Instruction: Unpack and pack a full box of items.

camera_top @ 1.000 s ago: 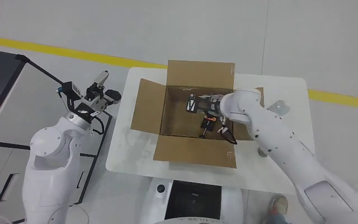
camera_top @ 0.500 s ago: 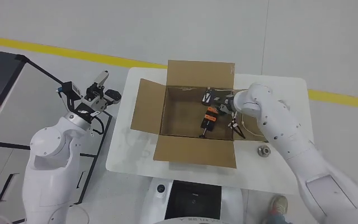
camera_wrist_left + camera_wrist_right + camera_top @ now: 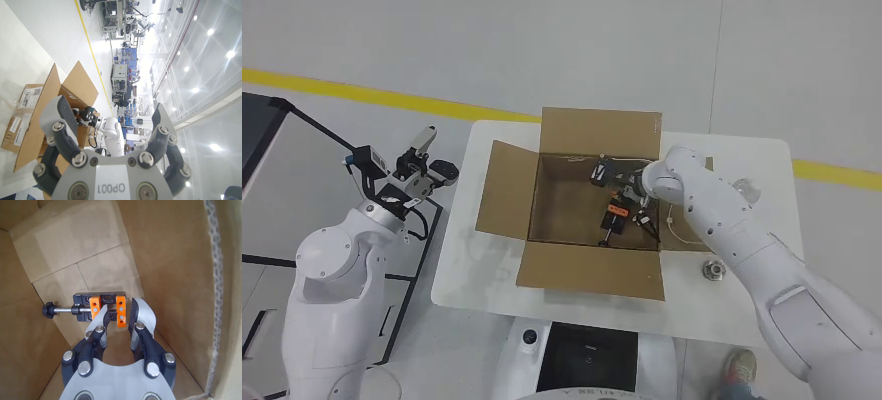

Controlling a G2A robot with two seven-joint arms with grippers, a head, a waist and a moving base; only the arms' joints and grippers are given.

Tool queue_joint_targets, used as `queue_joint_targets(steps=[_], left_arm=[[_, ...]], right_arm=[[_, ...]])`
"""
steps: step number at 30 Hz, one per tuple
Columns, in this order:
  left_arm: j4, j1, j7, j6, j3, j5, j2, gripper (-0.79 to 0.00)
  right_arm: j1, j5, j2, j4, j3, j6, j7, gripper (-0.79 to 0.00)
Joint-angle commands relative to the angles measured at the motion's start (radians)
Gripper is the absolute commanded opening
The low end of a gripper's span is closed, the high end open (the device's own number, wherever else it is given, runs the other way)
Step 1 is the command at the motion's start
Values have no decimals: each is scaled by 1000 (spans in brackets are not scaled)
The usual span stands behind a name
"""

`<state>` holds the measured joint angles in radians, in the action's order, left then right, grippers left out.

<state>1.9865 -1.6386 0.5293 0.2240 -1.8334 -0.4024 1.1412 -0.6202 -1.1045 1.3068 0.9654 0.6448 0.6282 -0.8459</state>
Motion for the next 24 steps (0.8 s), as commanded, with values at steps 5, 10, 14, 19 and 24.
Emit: queue_joint_targets(steps=[5, 10, 14, 19, 24], left_arm=[[0, 0, 0, 0, 0, 0, 0, 0], [0, 0, 0, 0, 0, 0, 0, 0], [0, 0, 0, 0, 0, 0, 0, 0], [0, 0, 0, 0, 0, 0, 0, 0], [0, 0, 0, 0, 0, 0, 0, 0]], right_arm=[[-3, -4, -1, 2, 1, -3, 4, -413], [-4, -15, 9, -57, -7, -14, 49, -449], [20, -11, 28, -103, -26, -10, 62, -493], [44, 1, 49, -150, -40, 5, 86, -631], [65, 11, 66, -199, -53, 31, 81, -686]])
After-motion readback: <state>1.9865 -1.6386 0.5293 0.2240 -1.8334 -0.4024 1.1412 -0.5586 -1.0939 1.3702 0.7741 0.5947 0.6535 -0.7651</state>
